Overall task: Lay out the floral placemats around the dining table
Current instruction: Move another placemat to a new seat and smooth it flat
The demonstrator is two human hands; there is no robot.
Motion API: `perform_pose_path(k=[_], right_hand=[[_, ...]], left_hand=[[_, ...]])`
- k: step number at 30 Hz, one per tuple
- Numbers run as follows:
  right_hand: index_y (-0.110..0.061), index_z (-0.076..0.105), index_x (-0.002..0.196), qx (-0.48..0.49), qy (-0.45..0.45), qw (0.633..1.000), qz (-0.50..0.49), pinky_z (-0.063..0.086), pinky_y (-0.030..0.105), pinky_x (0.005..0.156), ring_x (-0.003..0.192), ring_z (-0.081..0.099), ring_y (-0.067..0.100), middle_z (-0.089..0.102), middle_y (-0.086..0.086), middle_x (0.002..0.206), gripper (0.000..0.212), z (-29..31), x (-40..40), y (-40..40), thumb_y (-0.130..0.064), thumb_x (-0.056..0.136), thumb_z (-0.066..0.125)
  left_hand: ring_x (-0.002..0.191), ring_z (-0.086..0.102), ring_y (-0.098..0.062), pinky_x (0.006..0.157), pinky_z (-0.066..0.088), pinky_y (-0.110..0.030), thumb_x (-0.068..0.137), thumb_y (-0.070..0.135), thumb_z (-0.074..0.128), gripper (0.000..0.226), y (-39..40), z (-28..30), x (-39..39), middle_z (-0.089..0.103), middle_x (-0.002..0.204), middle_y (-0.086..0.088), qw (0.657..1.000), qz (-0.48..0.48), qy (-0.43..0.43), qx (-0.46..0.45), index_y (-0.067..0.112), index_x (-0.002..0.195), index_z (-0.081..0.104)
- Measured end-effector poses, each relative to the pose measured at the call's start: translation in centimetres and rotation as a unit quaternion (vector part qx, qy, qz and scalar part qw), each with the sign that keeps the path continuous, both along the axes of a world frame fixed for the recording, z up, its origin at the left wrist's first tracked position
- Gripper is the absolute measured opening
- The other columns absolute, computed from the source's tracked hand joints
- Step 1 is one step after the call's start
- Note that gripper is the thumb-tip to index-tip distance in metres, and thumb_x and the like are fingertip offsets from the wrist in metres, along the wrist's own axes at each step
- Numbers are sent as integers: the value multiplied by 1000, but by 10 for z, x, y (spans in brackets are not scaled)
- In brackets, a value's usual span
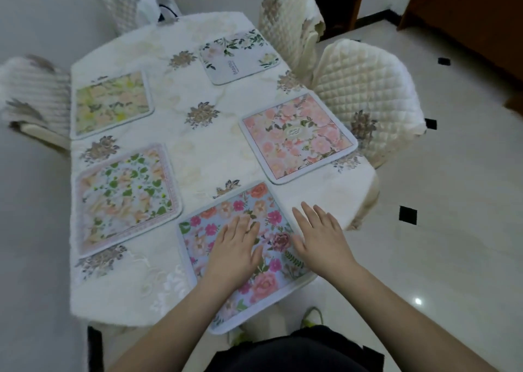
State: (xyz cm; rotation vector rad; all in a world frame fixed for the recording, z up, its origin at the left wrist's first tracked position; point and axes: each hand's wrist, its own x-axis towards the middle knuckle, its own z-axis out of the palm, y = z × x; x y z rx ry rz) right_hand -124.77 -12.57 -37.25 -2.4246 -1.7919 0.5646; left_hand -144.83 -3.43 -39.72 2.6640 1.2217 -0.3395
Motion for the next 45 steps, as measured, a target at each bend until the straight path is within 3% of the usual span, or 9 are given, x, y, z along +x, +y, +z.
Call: perform_pose_path(k=[13,16,20,27,31,35,37,41,45], right_hand=[[-22,19,156,-25,2,983,179,11,42,120,150,12,24,20,3,163,62,-31,-18,41,-47,101,32],[-24,17,157,-35,-11,982,188,5,42,121,152,7,24,14,4,165,63,-42,-33,42,-49,101,29],[-27,9,158,-45,-36,985,163,0,44,121,152,3,27,7,5,166,66,-53,-52,40,-52,100,30],[-32,6,157,-80,-49,981,172,2,46,120,152,2,26,4,-1,166,67,-69,-72,28,-59,100,28],[-36,10,156,-78,-49,982,164,5,48,119,152,0,21,1,-6,166,63,-74,-69,26,-57,100,28],[-36,14,156,-45,-47,979,195,7,44,120,152,6,18,8,-8,165,61,-79,-53,21,-53,101,31],[-35,13,157,-39,-48,975,213,6,42,121,152,6,18,9,-7,165,61,-81,-44,22,-52,101,31],[-36,11,156,-38,-66,971,228,8,41,120,152,7,22,9,-2,166,64,-80,-22,24,-58,99,31],[-38,10,156,-44,-82,979,181,3,46,121,152,-2,31,-2,11,165,75,-79,5,27,-72,92,30]], left_hand=[[153,2,-22,122,7,-40,102,52,24,62,-36,-16,-65,7,167,-3,983,180,10,-12,28,158,12],[153,4,-22,122,9,-41,102,56,21,64,-41,-24,-83,5,167,-4,979,204,5,-28,28,158,12],[153,1,-20,122,7,-41,102,56,20,63,-47,-40,-102,7,167,0,981,187,9,-41,26,158,18],[153,1,-21,121,8,-42,101,58,24,66,-54,-58,-122,2,167,2,987,155,-13,-49,28,159,10],[153,6,-22,121,13,-44,101,58,29,66,-55,-57,-125,5,166,2,987,151,-32,-45,27,158,16],[143,39,-28,109,40,-49,96,58,31,65,-58,-53,-126,39,156,-3,987,150,-54,-3,22,148,45],[139,44,-29,105,45,-50,95,56,30,64,-62,-54,-125,44,153,-5,985,159,-69,6,21,146,49],[139,43,-35,102,47,-53,95,55,30,63,-67,-54,-118,41,154,-11,978,188,-89,7,20,144,51],[145,29,-43,103,43,-54,95,51,41,52,-65,-53,-119,24,159,-23,962,234,-141,18,27,139,58]])
